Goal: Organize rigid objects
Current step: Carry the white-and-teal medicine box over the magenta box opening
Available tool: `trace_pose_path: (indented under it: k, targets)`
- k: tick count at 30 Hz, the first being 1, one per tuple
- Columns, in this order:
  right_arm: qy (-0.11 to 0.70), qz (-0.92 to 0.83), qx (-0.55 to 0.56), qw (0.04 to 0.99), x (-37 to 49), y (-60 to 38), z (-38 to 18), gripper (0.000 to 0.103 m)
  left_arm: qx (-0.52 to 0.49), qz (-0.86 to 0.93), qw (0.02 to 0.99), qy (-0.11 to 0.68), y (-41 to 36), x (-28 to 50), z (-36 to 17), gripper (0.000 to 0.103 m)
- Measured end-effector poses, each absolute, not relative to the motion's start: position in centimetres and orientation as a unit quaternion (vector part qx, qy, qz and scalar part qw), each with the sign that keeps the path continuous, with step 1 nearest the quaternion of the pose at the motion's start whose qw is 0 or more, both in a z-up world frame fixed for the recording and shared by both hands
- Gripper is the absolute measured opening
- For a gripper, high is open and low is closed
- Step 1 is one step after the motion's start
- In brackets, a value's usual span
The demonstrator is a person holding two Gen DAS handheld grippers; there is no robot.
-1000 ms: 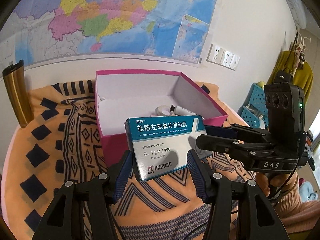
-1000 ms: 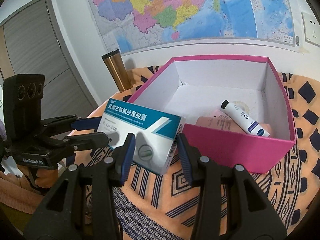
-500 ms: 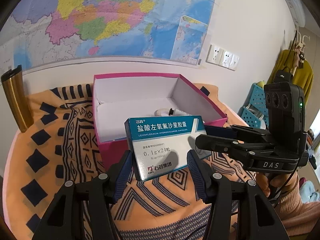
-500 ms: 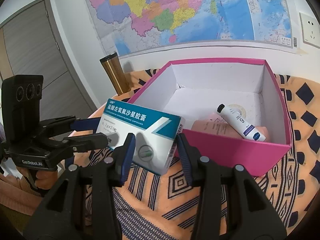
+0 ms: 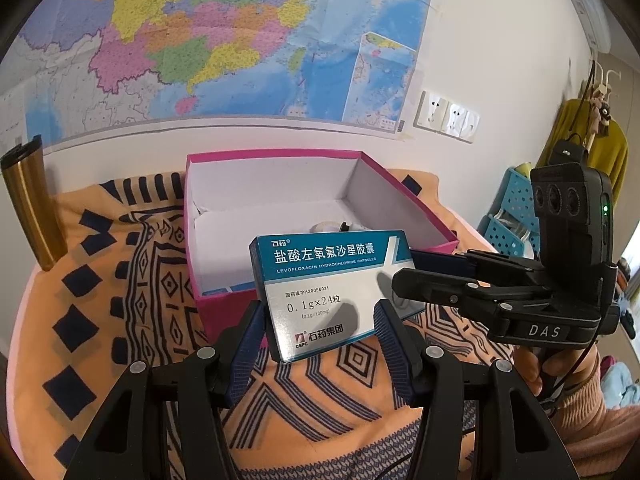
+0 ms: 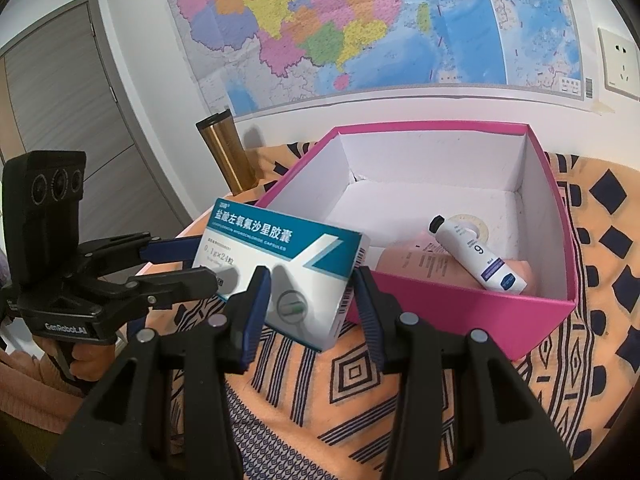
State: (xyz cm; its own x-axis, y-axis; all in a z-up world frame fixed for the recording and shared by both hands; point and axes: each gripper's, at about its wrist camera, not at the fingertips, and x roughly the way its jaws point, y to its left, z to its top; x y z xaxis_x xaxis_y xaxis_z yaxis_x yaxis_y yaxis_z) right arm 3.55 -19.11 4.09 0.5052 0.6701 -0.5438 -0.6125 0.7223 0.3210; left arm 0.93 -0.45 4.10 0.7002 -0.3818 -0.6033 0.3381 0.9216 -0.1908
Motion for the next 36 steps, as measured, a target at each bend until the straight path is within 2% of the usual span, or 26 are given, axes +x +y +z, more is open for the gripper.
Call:
trace_pose_path:
  k: [36]
  targets:
    - [0.321, 0.370, 0.041, 0.871, 4.8, -19.2, 5.1, 0.046, -0.044, -0.189, 0.923, 0.332, -0.2, 2.6, 4.3, 0.056]
